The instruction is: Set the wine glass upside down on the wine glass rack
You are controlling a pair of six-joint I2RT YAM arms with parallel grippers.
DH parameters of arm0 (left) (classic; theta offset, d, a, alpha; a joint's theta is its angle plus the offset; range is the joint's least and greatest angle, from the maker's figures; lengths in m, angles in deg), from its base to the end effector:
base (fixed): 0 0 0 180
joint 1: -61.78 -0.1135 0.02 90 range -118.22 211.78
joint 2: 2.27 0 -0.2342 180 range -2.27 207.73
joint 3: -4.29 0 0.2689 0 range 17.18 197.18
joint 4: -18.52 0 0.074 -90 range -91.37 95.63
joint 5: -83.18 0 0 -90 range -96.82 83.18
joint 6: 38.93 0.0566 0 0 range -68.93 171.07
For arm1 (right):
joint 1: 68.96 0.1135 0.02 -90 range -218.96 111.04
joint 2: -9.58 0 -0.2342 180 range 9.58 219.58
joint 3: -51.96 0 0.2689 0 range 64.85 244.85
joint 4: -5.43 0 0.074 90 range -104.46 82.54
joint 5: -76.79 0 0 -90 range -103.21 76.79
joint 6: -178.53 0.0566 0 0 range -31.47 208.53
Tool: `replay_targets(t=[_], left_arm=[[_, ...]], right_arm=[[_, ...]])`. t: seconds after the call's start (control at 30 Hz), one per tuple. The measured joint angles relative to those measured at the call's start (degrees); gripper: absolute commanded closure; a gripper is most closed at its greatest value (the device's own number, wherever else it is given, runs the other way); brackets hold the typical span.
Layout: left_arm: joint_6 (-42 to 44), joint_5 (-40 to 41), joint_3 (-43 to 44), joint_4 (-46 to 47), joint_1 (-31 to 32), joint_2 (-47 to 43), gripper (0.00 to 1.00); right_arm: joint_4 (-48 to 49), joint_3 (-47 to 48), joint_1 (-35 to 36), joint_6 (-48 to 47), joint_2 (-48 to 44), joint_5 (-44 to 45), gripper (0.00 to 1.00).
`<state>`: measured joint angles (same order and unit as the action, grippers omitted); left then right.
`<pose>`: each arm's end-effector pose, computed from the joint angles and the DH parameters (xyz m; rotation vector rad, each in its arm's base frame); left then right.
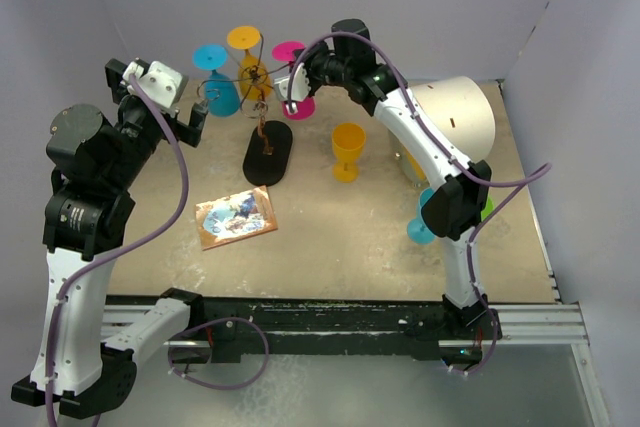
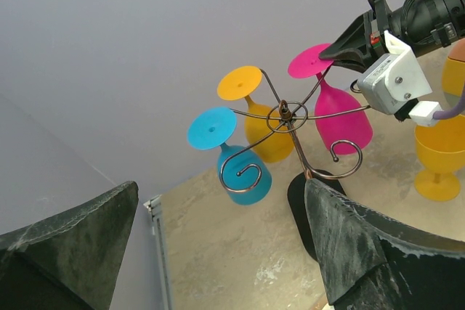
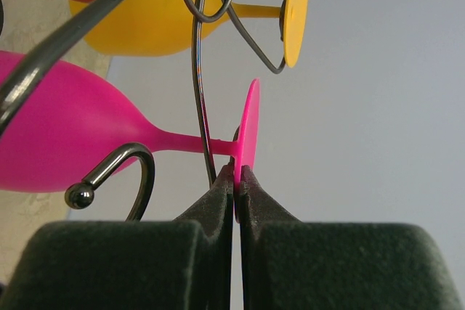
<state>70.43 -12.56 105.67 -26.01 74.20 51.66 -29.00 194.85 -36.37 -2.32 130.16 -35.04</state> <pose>0.1883 -0.0473 0.5075 0.4926 1.4381 0.0207 0.4197 0.2933 0.3906 -1.6825 0.5933 -0.3964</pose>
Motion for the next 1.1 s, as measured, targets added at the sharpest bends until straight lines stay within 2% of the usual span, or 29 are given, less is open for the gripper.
replay_targets(t=[1.1], left_arm=[[0.39,0.00,-0.26,-0.46,0.00,-0.15,0.00]], right_arm=[[7.93,-3.28,-1.16,2.86,-2.14,4.44,1.00]])
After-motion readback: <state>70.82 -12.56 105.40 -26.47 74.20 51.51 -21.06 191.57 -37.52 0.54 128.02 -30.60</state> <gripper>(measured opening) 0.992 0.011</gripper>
